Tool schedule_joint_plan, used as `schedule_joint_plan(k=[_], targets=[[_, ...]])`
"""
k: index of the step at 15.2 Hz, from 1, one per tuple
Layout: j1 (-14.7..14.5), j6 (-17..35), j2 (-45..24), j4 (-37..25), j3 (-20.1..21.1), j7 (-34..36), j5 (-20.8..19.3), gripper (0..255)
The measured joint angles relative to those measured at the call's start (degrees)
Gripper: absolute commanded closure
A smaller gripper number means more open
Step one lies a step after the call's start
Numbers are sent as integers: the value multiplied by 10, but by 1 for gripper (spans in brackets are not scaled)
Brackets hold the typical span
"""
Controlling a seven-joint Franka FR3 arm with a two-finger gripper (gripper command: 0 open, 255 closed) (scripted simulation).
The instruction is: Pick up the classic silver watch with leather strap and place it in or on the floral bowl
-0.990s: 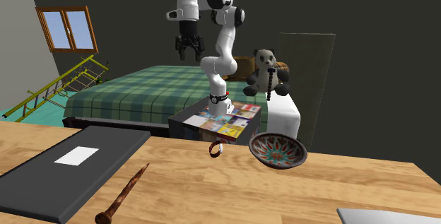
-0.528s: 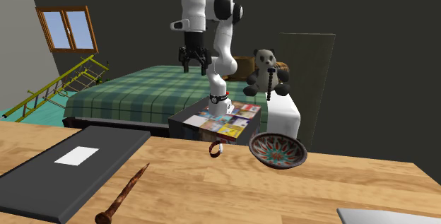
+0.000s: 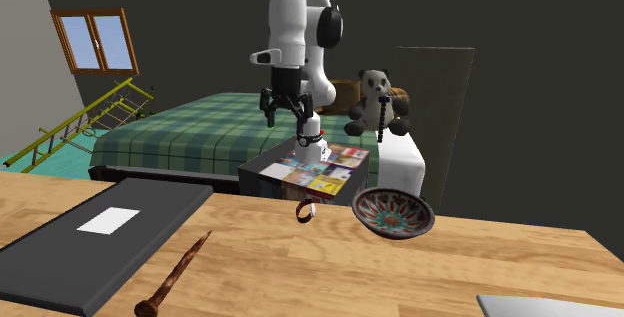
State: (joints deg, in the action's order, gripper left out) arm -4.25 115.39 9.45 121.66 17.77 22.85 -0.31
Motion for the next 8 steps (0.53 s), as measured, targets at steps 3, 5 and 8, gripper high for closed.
schedule_joint_plan(k=[3, 5, 8], targets=[[-7, 16, -63, -42, 18, 28, -29, 0], [-14, 23, -109, -76, 26, 45, -52, 0], [-30, 32, -171, -119, 36, 74, -86, 0]])
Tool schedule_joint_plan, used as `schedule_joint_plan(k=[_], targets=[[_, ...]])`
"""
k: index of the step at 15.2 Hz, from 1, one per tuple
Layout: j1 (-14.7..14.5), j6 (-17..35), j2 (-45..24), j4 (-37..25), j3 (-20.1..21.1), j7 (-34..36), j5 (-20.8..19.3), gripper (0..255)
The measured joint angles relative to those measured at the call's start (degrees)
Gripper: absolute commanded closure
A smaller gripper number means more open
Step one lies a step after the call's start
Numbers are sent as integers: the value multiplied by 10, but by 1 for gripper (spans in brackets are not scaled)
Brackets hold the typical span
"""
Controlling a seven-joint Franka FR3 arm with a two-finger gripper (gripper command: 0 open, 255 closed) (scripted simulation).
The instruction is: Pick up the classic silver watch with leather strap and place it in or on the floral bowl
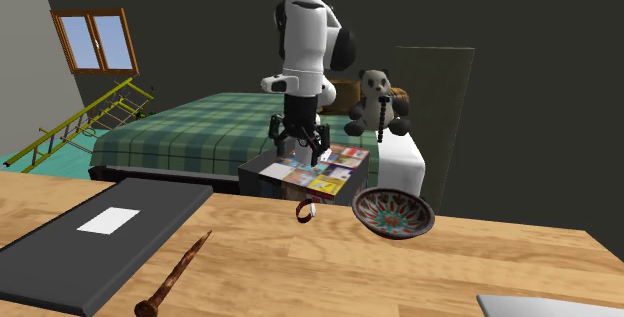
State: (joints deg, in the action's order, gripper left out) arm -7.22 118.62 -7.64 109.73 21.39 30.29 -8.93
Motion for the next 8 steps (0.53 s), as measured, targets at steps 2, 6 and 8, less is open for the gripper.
schedule_joint_plan(k=[2, 6, 8], targets=[[-16, -5, -51, -49, 3, 20, -27, 0], [-47, -9, -134, -123, 2, 45, -69, 0], [-57, -11, -166, -153, -1, 51, -82, 0]])
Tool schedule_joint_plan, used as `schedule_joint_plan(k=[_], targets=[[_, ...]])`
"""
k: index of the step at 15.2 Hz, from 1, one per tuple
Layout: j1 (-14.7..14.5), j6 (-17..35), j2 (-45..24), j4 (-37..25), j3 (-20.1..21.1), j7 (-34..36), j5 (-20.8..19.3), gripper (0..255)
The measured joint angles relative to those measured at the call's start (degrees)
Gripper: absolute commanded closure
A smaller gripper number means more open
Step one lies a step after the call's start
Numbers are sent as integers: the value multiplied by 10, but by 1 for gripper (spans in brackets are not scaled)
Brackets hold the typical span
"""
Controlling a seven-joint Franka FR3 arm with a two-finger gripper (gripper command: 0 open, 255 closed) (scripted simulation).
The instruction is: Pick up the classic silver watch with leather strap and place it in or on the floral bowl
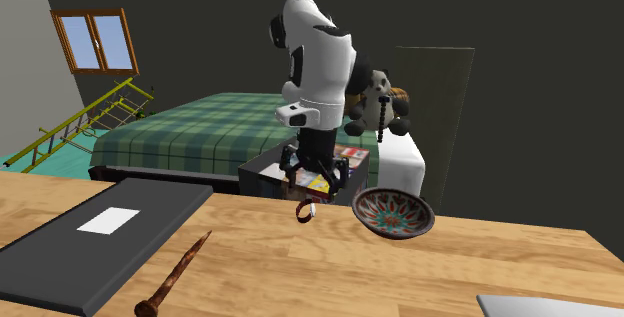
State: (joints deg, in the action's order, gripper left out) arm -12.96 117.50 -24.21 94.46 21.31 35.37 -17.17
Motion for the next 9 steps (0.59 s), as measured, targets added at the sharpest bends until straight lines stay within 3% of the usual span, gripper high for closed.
schedule_joint_plan(k=[9], targets=[[-5, 39, -36, 6, -9, 11, -18, 0]])
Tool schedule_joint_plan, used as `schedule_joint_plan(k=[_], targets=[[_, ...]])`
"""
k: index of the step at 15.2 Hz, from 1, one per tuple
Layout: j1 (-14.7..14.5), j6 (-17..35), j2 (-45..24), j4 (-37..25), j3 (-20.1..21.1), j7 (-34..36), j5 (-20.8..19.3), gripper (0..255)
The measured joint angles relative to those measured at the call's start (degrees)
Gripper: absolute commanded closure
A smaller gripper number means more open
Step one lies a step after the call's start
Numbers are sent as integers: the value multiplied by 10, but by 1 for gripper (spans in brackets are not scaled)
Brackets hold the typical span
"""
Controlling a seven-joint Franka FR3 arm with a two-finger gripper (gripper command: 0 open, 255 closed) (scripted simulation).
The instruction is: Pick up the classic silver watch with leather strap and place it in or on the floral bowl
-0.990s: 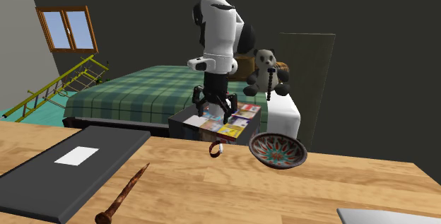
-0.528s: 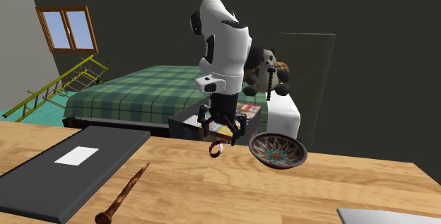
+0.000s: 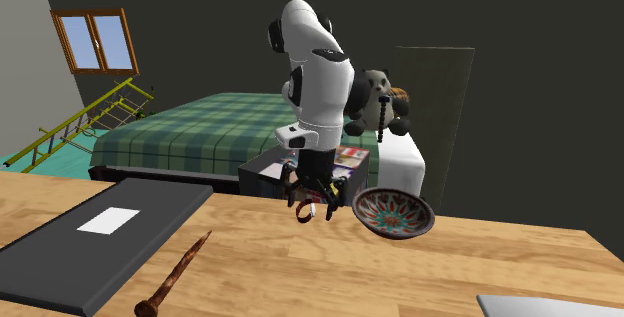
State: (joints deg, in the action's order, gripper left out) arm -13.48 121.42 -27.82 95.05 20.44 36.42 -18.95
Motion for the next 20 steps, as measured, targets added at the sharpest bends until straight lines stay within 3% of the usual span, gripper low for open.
schedule_joint_plan(k=[4, 5, 20], targets=[[0, 1, -1, 0, 0, 0, -1, 0], [0, 1, -1, 0, 0, 0, -1, 255], [2, -22, 12, -12, 3, -7, 7, 255]])
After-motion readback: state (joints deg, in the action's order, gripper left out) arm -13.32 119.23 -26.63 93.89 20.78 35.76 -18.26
